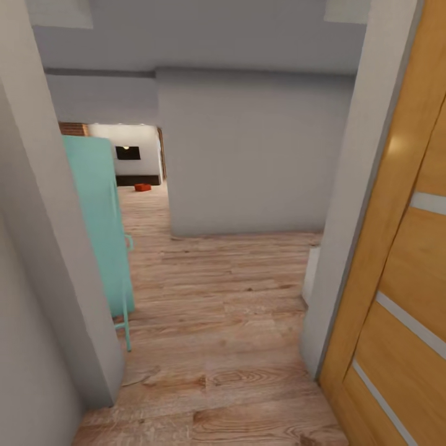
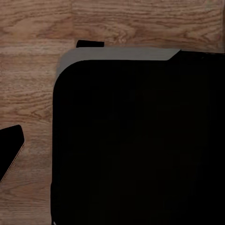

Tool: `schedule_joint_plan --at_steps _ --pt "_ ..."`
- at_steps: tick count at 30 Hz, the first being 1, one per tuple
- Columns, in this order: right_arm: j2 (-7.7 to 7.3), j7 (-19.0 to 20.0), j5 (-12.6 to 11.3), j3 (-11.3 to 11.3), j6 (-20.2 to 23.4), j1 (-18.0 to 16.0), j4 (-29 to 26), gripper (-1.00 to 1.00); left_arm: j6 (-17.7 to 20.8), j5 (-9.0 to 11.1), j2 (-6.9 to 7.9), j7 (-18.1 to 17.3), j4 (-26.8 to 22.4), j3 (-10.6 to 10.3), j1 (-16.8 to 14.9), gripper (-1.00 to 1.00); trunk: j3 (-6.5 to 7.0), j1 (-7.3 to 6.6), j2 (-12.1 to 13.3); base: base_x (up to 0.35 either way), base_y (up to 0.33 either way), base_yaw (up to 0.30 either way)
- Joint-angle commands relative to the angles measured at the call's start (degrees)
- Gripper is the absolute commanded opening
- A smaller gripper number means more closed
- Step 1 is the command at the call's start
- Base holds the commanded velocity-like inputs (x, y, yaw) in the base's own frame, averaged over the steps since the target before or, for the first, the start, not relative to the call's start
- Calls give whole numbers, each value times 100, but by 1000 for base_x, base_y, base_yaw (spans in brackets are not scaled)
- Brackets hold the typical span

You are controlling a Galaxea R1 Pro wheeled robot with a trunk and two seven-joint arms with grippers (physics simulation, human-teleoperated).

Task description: Move the two storage containers from the living room to the garage. In the garage, place one container on the floor and stack the other container on top of it (either order is fine).

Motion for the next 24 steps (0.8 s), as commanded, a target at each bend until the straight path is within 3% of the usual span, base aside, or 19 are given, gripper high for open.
schedule_joint_plan --at_steps 1,24 --pt "-1 24 -59 40 -14 -2 -1 100 -16 42 -2 -18 5 4 -3 100 -6 3 -3 321 0 0" --pt "5 24 -47 41 -12 -6 -1 100 -19 42 -2 -18 5 4 -3 100 -6 3 -3 321 0 0"
